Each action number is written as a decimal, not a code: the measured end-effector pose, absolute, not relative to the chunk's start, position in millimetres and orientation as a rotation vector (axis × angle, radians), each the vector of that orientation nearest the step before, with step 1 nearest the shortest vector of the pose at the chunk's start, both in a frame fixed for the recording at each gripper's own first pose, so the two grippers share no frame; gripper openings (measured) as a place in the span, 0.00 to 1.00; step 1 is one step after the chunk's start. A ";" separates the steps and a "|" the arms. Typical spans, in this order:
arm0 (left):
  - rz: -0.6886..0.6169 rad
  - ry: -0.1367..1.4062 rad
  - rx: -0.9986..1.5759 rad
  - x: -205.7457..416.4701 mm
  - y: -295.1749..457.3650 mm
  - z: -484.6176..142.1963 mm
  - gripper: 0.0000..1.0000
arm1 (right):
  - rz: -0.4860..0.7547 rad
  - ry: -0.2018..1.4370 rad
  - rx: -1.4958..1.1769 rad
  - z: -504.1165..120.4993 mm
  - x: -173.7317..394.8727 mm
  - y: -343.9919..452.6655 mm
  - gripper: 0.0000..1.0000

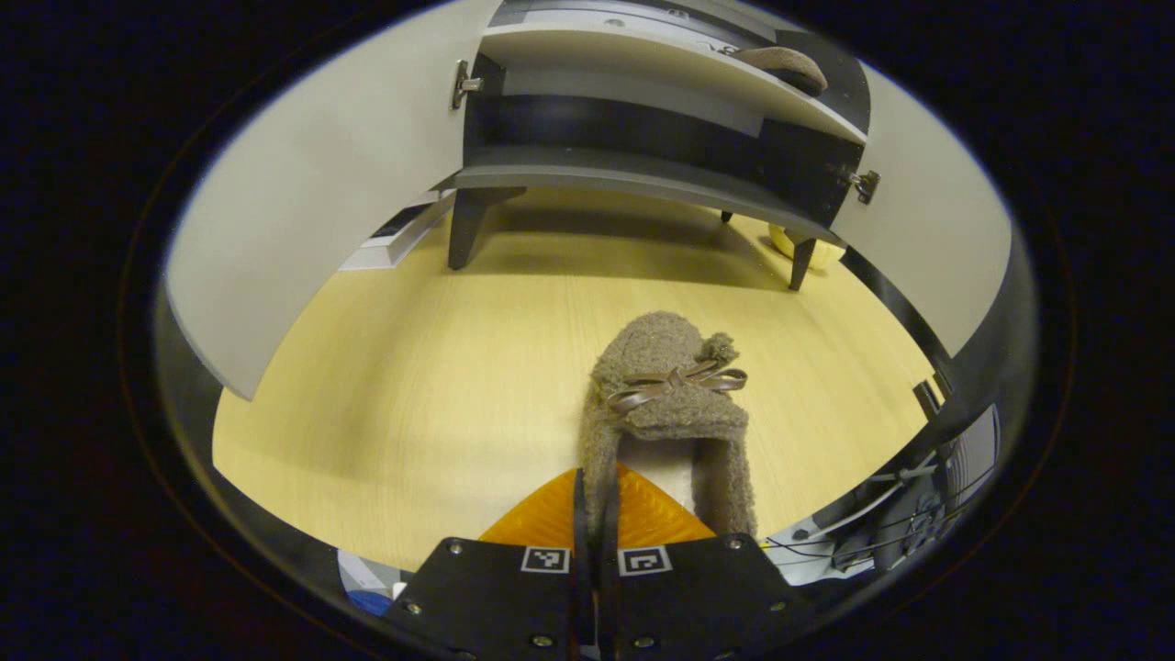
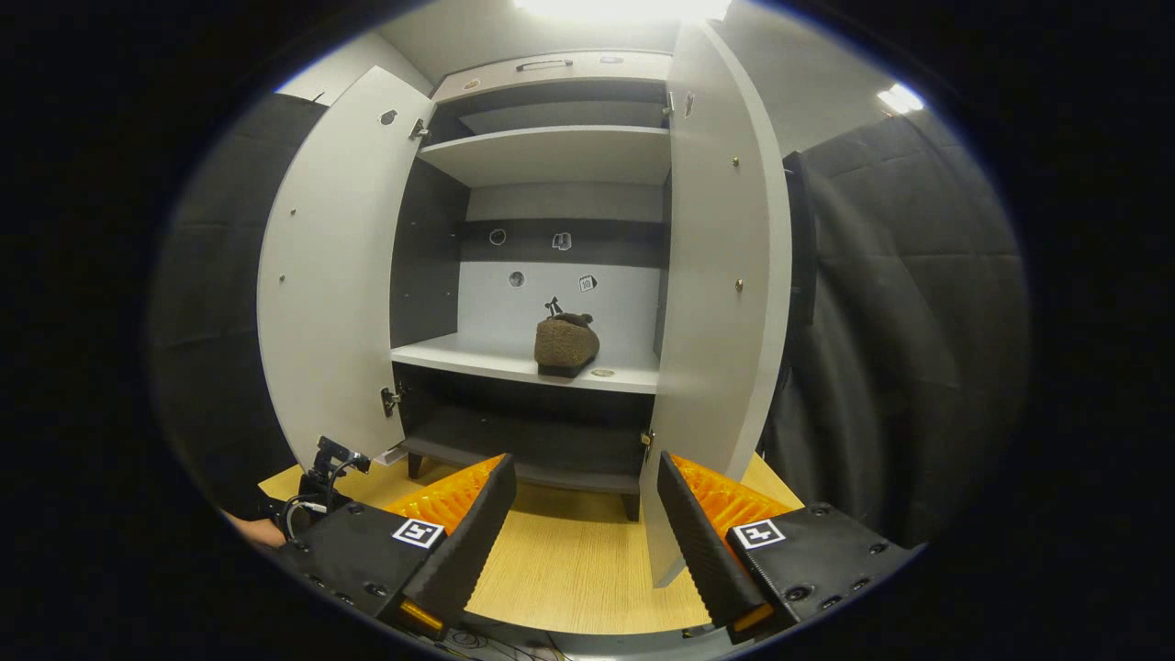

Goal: Grab one shoe with the right hand and put it into the shoe cabinet, grab the other shoe with the left hand and put it into the shoe cabinet; then close the right door with the right hand and the left door with the left hand.

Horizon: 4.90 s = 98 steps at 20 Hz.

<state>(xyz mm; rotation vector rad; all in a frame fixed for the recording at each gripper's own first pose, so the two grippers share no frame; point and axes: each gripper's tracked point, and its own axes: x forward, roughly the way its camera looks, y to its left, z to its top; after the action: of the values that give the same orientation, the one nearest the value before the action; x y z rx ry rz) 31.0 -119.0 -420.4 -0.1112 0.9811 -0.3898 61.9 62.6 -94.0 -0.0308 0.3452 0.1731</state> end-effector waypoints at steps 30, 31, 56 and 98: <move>-0.392 0.328 -0.273 228.7 -162.1 -104.1 0.01 | 0.194 0.301 -0.069 -86.7 66.7 46.2 0.97; -0.379 0.319 -0.267 242.2 -159.6 -99.2 0.06 | 0.194 0.300 -0.076 -87.0 68.0 46.7 0.98; -0.251 0.469 -0.225 434.9 -187.0 -101.5 0.32 | 0.152 0.341 -0.008 -117.5 79.1 27.4 0.98; -0.237 0.173 -0.053 85.1 -29.8 13.0 0.97 | 0.058 0.204 0.030 27.7 76.9 -57.7 0.97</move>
<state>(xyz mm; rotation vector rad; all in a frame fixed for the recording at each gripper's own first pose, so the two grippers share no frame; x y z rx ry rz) 85.1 -29.8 13.0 -0.0526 0.1730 -0.2367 76.9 -57.7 27.7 0.0297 0.2045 0.0585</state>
